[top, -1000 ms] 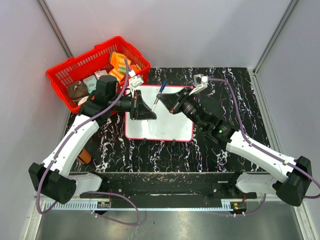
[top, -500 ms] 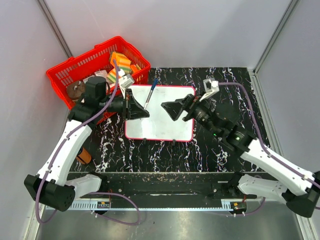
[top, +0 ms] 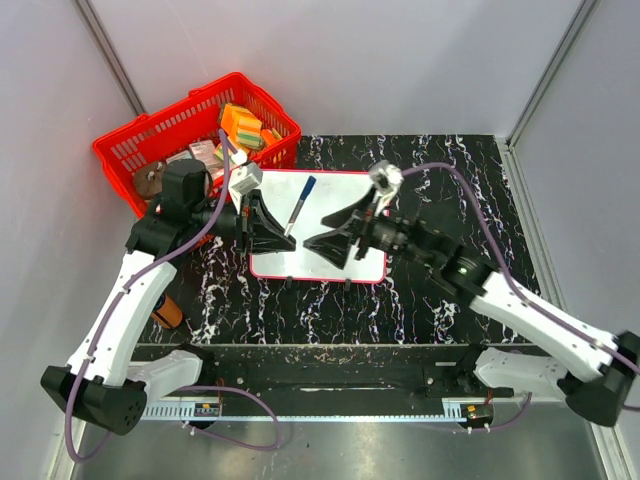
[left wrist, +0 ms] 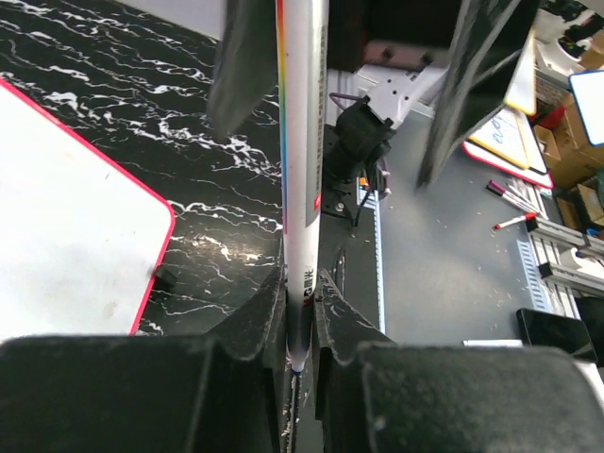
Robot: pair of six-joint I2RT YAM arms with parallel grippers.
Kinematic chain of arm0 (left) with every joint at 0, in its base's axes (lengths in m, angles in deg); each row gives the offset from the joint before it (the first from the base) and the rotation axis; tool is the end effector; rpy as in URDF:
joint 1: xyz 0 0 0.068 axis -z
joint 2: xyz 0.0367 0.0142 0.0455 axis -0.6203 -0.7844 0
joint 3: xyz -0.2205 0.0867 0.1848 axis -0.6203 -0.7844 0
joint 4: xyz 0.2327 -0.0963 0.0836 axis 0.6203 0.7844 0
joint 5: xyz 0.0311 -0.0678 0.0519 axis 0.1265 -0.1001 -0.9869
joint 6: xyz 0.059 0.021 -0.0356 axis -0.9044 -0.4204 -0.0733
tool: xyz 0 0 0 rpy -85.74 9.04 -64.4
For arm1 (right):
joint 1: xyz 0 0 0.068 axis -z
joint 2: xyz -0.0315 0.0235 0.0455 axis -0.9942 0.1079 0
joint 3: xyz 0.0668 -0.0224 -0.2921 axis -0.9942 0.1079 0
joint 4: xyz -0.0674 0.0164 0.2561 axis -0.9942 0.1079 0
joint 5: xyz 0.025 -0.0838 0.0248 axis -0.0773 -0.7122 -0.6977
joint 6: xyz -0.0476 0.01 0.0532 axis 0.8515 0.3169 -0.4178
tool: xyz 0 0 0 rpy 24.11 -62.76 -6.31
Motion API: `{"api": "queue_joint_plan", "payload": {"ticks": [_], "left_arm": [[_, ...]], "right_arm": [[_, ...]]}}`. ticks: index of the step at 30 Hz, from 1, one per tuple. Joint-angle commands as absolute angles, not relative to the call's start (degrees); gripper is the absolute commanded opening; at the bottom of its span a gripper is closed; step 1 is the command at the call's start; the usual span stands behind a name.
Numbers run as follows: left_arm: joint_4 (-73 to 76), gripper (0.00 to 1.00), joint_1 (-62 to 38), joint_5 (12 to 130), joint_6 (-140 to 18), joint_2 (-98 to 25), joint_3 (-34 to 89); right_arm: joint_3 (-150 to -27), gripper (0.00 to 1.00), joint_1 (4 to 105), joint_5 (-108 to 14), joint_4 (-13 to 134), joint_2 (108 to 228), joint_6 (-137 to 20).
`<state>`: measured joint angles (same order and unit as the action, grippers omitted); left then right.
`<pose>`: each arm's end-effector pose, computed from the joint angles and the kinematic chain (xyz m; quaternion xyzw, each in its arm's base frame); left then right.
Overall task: Write a sentence on the whiteboard
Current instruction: Pass from the left arm to the right
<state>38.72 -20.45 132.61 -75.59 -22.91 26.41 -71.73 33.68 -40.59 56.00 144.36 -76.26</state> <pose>0.1779 -0.1160 0.4288 0.4237 0.6297 -0.5367 0.3687 0.1433 0.1935 0.4403 -0.2340 0.6306 0.5100 0.5361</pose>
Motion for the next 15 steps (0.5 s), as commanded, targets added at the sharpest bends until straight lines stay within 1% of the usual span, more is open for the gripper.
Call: {"api": "queue_joint_plan", "payload": {"ticks": [1, 2, 4, 7, 13, 15], "left_arm": [[38.1, 0.00, -20.7, 140.0, -77.9, -23.1, 27.4], [38.1, 0.00, -20.7, 140.7, -77.8, -23.1, 27.2], [38.1, 0.00, -20.7, 141.3, -77.8, -23.0, 27.2], [38.1, 0.00, -20.7, 141.2, -78.1, -22.2, 26.8], [38.1, 0.00, -20.7, 140.5, -78.0, -21.4, 26.3], [38.1, 0.00, -20.7, 140.5, -78.1, -21.5, 26.3]], "right_arm": [[-72.2, 0.91, 33.6, -25.9, 40.6, 153.5, -82.2], [-72.4, 0.85, 33.6, -24.3, 37.9, 154.9, -82.9], [-74.1, 0.81, 33.5, -22.8, 36.4, 158.3, -84.3], [-74.6, 0.73, 33.5, -19.7, 31.5, 160.1, -86.2], [-73.3, 0.69, 33.5, -23.0, 31.0, 157.0, -84.9], [-73.0, 0.69, 33.5, -23.6, 31.2, 155.9, -84.4]]}}
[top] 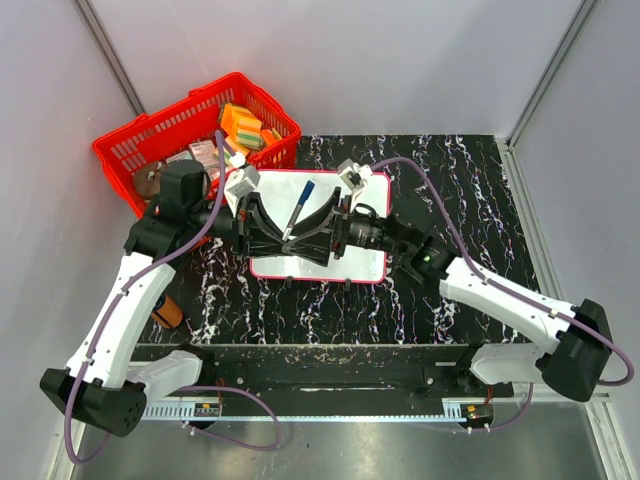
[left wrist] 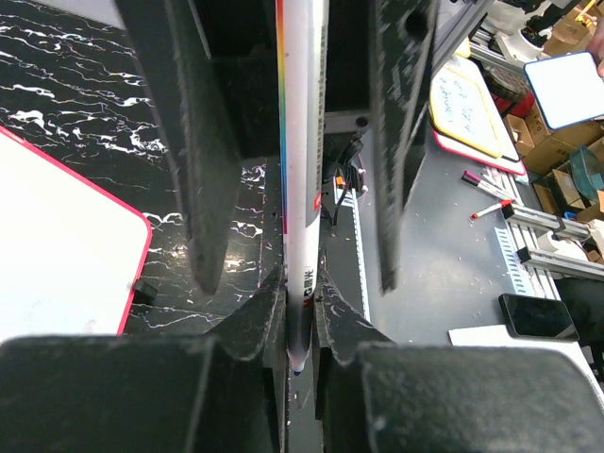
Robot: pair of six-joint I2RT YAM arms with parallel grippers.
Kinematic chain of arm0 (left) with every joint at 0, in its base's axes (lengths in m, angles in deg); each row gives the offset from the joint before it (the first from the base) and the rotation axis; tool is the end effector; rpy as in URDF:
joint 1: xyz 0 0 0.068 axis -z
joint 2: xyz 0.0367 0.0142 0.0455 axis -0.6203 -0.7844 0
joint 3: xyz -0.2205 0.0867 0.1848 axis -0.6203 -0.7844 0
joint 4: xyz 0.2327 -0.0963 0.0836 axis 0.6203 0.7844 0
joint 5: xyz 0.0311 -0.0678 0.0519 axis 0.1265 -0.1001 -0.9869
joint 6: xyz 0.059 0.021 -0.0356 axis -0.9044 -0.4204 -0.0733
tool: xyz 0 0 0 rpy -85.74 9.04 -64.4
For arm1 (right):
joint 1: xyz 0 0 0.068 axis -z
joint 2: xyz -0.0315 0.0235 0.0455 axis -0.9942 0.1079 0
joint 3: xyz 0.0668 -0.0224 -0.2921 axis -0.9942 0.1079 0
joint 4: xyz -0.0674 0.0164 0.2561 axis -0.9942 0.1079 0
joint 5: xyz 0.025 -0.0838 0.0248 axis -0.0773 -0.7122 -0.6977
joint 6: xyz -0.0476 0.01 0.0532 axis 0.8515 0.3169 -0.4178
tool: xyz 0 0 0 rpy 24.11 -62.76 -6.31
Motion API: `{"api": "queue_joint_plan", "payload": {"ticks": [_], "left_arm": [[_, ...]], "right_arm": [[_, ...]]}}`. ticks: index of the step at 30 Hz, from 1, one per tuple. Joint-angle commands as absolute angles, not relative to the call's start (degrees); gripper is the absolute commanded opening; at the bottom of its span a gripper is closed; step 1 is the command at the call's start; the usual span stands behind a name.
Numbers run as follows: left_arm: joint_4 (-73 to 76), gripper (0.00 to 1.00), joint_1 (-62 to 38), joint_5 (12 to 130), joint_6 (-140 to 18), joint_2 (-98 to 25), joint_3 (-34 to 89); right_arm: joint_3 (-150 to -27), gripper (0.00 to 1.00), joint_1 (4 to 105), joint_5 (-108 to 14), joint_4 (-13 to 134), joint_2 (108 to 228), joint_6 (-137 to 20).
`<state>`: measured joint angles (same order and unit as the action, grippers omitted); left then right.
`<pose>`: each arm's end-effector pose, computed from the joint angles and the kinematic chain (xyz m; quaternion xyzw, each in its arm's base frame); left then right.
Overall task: Write a sentence on the whiteboard
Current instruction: Pass from the left arm to the right
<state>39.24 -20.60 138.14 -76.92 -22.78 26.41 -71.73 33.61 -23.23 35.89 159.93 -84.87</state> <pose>0.1719 -0.1154 0.4309 0.4443 0.5994 -0.5637 0.3543 0.1770 0.2603 0.4140 -0.2949 0.5810 0.6198 0.4375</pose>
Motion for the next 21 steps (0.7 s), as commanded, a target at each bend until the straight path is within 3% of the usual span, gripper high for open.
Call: {"api": "queue_joint_plan", "payload": {"ticks": [1, 3, 16, 17, 18, 21], "left_arm": [[38.1, 0.00, -20.7, 140.6, -78.0, -21.5, 26.3], [38.1, 0.00, -20.7, 140.7, -78.1, -21.6, 26.3], [38.1, 0.00, -20.7, 140.6, -77.9, -20.9, 26.1], [38.1, 0.00, -20.7, 140.6, -77.9, -21.1, 26.2], [38.1, 0.00, -20.7, 140.7, -77.9, -21.1, 26.2], [38.1, 0.00, -20.7, 141.0, -78.0, -21.1, 26.4]], "right_arm": [[-73.0, 0.68, 33.5, -24.0, 31.8, 155.7, -84.1], [-73.1, 0.63, 33.5, -24.8, 32.2, 155.5, -83.8], [-78.9, 0.61, 33.5, -26.1, 38.6, 156.9, -80.4], [-79.3, 0.51, 33.5, -26.5, 39.0, 156.8, -80.1], [-79.6, 0.49, 33.6, -27.0, 39.5, 156.7, -79.7], [-81.1, 0.48, 33.6, -26.9, 41.7, 158.0, -79.2]]}}
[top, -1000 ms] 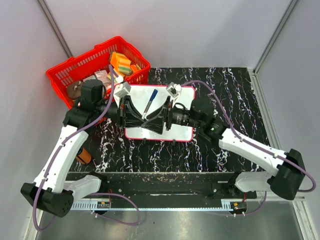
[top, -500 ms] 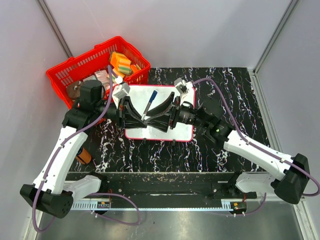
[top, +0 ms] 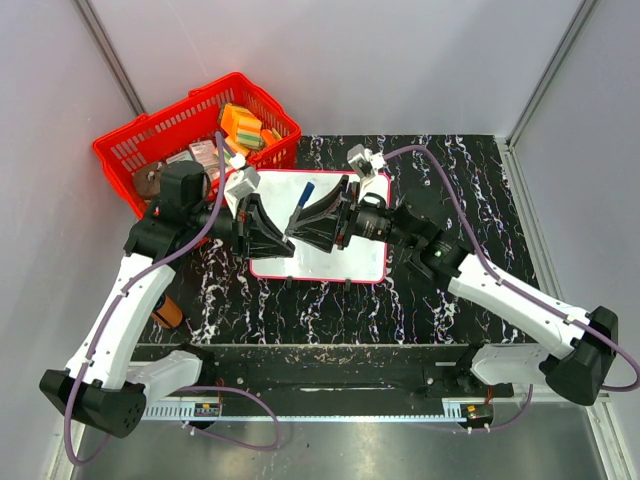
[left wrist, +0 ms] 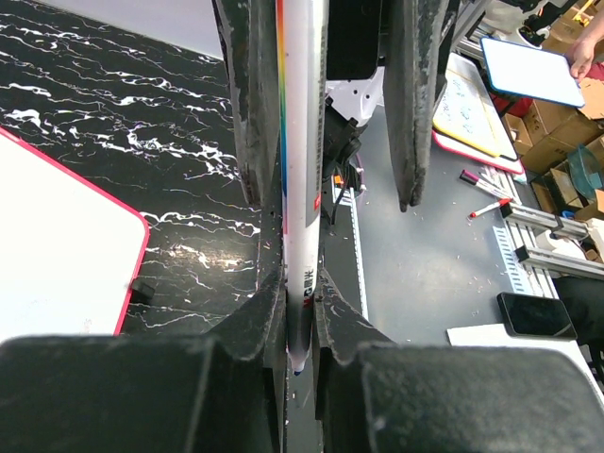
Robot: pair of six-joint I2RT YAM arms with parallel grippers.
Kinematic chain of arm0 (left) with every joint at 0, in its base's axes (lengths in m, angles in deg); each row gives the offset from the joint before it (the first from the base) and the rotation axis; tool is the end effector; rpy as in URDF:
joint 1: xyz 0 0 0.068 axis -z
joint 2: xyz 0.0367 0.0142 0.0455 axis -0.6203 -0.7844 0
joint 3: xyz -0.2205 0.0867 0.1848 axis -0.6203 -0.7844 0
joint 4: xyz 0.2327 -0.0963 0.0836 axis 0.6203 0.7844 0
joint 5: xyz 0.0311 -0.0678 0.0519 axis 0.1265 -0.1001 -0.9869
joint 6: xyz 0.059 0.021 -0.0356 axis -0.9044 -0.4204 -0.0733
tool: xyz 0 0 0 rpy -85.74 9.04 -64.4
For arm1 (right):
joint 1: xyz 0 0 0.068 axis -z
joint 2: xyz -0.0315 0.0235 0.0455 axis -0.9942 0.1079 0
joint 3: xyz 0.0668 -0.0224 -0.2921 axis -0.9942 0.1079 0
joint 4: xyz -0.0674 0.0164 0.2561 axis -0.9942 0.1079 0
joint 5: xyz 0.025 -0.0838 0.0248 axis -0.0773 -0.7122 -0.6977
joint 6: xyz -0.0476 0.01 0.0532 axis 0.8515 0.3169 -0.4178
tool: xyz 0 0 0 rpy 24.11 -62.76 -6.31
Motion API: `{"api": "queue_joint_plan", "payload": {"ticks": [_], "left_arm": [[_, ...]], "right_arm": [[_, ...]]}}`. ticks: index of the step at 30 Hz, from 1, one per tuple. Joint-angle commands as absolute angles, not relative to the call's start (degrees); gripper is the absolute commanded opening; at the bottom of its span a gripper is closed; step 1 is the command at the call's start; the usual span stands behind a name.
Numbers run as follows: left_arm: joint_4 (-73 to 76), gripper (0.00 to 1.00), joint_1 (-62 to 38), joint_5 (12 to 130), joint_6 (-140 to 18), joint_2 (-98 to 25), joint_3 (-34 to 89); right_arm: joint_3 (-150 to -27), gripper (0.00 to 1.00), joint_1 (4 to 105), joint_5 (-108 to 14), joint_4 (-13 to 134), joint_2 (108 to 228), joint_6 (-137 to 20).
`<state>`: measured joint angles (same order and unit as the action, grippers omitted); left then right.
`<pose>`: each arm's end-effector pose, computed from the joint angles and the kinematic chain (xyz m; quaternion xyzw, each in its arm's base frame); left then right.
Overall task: Write a sentence on the whiteboard
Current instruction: Pass from the left arm to the right
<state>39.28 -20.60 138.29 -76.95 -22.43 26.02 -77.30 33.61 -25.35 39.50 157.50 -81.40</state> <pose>0.1703 -0.1149 0.4298 0.4446 0.5989 -0.5646 0.3535 0.1688 0.2474 0.4554 -0.3002 0.5478 0.6090 0.4888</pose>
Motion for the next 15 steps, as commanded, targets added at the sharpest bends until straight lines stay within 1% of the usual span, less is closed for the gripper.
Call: {"api": "queue_joint_plan", "payload": {"ticks": [1, 6, 8, 9, 13, 15], "left_arm": [[38.1, 0.00, -20.7, 141.1, -77.9, -21.2, 26.4], [38.1, 0.00, -20.7, 141.0, -78.1, -21.1, 26.1], [38.1, 0.00, -20.7, 140.5, -78.1, -20.9, 26.2], [38.1, 0.00, -20.7, 140.7, -78.1, -20.9, 26.3], [38.1, 0.00, -20.7, 140.7, -78.0, -21.1, 26.3], [38.1, 0.00, -20.7, 140.8, -78.0, -21.2, 26.3]], "right_arm": [[-81.3, 0.48, 33.5, -25.9, 41.8, 158.3, -79.3], [-81.5, 0.47, 33.6, -24.2, 40.5, 160.1, -80.2], [-82.0, 0.39, 33.6, -23.0, 40.9, 160.5, -80.1], [-82.4, 0.38, 33.5, -22.6, 41.3, 161.1, -80.2], [-83.3, 0.26, 33.5, -21.1, 42.6, 161.9, -80.3], [-82.9, 0.25, 33.5, -21.2, 42.2, 161.4, -80.4]]}}
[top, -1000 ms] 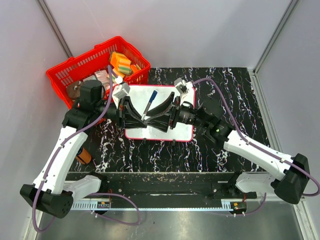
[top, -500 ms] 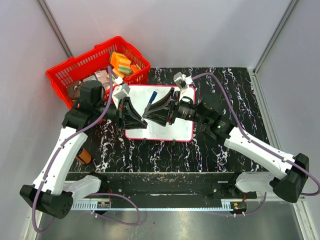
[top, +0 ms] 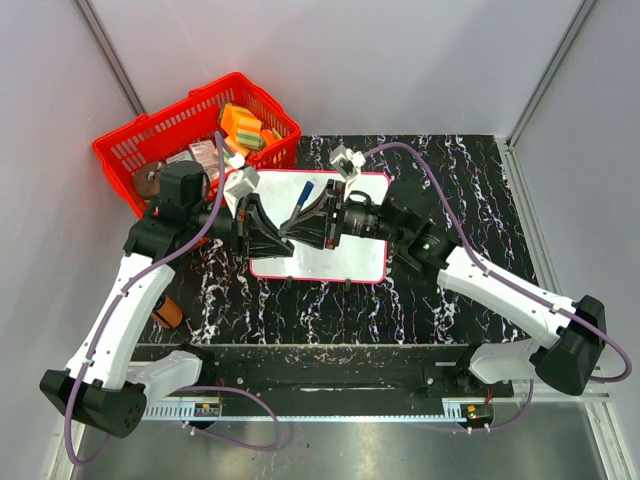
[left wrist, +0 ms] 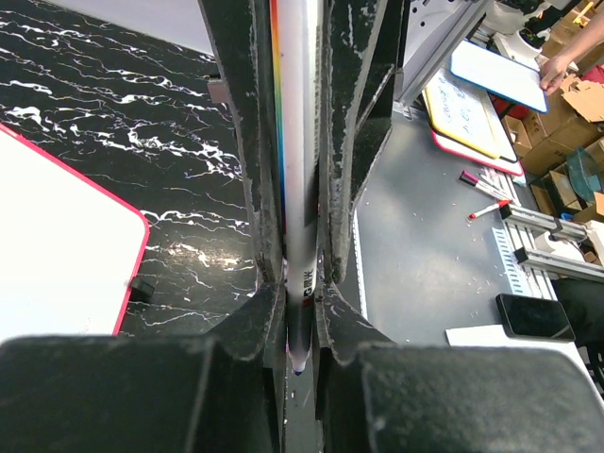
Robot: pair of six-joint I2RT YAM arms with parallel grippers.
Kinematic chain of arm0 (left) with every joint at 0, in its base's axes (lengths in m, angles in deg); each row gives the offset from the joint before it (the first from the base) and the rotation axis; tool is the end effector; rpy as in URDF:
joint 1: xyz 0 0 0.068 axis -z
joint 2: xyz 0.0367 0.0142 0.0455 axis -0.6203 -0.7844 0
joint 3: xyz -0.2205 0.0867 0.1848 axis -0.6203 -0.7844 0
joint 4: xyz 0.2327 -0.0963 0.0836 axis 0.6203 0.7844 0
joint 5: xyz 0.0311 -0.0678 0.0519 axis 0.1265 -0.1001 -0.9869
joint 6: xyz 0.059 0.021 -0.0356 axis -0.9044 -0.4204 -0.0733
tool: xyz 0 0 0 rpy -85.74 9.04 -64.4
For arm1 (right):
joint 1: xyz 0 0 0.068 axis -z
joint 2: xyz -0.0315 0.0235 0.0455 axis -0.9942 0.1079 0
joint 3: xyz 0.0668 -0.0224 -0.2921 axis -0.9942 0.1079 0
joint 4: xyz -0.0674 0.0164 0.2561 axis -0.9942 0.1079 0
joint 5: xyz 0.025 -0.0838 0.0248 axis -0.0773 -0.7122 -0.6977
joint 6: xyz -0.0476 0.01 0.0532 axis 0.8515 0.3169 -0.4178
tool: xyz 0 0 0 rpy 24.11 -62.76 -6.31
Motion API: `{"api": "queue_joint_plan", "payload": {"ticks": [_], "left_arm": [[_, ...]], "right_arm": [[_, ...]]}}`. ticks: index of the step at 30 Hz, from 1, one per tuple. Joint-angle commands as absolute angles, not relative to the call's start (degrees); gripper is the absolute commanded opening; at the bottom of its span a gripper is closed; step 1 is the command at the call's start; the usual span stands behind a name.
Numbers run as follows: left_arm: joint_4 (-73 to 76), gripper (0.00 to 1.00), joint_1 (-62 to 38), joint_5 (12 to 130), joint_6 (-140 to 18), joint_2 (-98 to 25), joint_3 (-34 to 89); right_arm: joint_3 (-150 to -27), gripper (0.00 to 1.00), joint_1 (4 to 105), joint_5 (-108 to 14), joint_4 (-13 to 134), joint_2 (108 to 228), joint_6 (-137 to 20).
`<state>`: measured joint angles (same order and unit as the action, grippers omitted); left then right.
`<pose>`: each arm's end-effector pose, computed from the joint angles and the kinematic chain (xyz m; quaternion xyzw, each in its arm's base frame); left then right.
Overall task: Write a sentence on the whiteboard
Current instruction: Pass from the left arm to the right
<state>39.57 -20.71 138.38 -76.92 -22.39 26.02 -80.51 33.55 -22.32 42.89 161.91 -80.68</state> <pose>0.1700 -0.1145 0.4296 0.4432 0.6000 -0.5654 0.3520 0.1809 0.2668 0.4466 -0.3216 0.5685 0.6059 0.4540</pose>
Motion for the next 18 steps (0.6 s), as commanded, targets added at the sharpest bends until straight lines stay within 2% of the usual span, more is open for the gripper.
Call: {"api": "queue_joint_plan", "payload": {"ticks": [1, 9, 14, 15, 18], "left_arm": [[38.1, 0.00, -20.7, 140.7, -78.0, -21.2, 26.3], [38.1, 0.00, -20.7, 140.7, -78.2, -21.2, 26.2], [38.1, 0.00, -20.7, 140.9, -78.5, -21.3, 26.2], [38.1, 0.00, -20.7, 140.9, -78.4, -21.4, 26.1], [38.1, 0.00, -20.7, 140.9, -78.6, -21.3, 26.1]], "right_arm": [[-82.6, 0.25, 33.5, -21.5, 41.9, 161.1, -80.4], [-81.4, 0.26, 33.6, -22.2, 41.7, 159.1, -80.4], [-81.1, 0.41, 33.6, -22.5, 41.9, 158.9, -80.3], [-81.2, 0.48, 33.6, -22.2, 41.9, 158.9, -80.2], [-81.3, 0.51, 33.6, -22.1, 42.0, 158.9, -80.1]]}}
